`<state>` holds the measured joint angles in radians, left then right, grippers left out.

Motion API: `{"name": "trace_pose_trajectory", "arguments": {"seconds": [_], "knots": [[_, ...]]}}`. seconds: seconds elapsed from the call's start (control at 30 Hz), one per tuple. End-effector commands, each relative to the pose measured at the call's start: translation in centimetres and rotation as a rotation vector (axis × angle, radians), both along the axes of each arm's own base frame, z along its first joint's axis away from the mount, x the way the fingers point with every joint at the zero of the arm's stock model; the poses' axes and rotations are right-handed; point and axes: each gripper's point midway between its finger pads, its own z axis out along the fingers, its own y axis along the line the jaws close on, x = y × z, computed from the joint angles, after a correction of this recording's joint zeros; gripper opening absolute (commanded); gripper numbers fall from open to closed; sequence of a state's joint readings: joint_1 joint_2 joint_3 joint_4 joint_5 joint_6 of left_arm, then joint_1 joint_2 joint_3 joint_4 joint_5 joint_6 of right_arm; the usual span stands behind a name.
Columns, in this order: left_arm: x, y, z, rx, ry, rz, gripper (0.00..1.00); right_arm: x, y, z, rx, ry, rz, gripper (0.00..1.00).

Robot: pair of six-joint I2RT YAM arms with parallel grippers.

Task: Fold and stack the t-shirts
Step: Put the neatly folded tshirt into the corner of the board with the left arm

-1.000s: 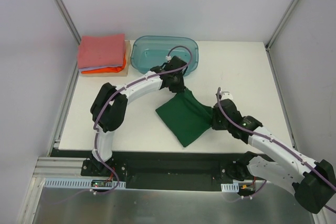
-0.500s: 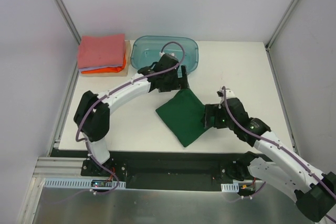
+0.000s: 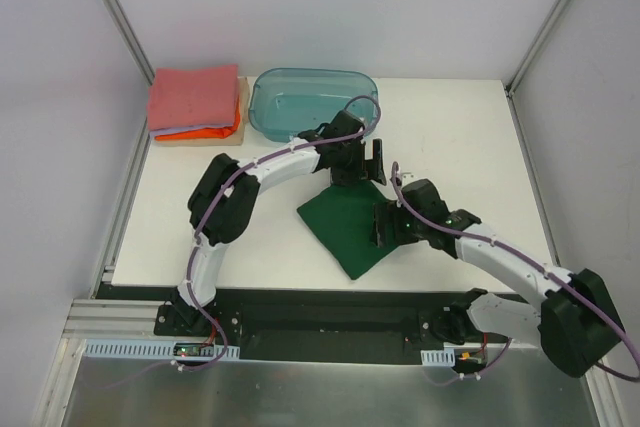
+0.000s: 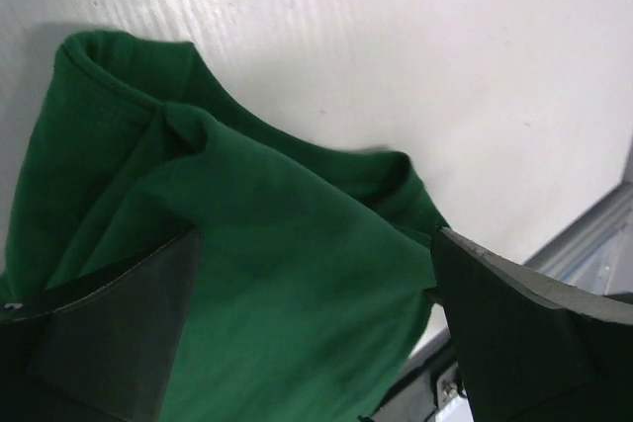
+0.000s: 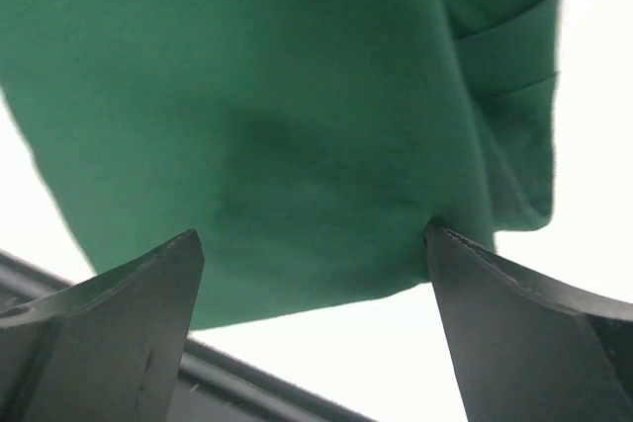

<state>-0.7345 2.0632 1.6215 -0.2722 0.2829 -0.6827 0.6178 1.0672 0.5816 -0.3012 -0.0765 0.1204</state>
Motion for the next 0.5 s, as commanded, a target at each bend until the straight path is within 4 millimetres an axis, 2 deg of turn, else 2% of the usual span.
{"name": "trace_pose_trajectory", "arguments": {"seconds": [0.0, 0.07, 0.17, 0.3, 0.37, 0.47], "knots": [[2.2, -0.9, -1.3, 0.027, -0.038, 0.025, 0.99, 4.9, -1.9, -0.4, -0.143, -0.117, -0.060, 0.96], [2.6, 0.4, -2.9, 0.070, -0.013, 0.076, 0.99, 5.9, -2.4, -1.2, -0.175, -0.098, -0.080, 0.96], [2.4, 2.8, -4.1, 0.121, 0.010, 0.137, 0.99, 6.8, -2.9, -3.0, -0.221, -0.058, -0.067, 0.96], [0.9, 6.2, -4.2, 0.173, 0.018, 0.207, 0.99, 8.1, -2.9, -3.9, -0.232, -0.045, -0.054, 0.96], [-0.4, 7.1, -3.7, 0.170, 0.029, 0.213, 0.99, 8.8, -2.6, -3.3, -0.226, -0.056, -0.041, 0.96], [-1.9, 8.2, -2.2, 0.153, 0.018, 0.221, 0.99, 9.5, -1.6, -0.7, -0.184, -0.105, -0.003, 0.96]]}}
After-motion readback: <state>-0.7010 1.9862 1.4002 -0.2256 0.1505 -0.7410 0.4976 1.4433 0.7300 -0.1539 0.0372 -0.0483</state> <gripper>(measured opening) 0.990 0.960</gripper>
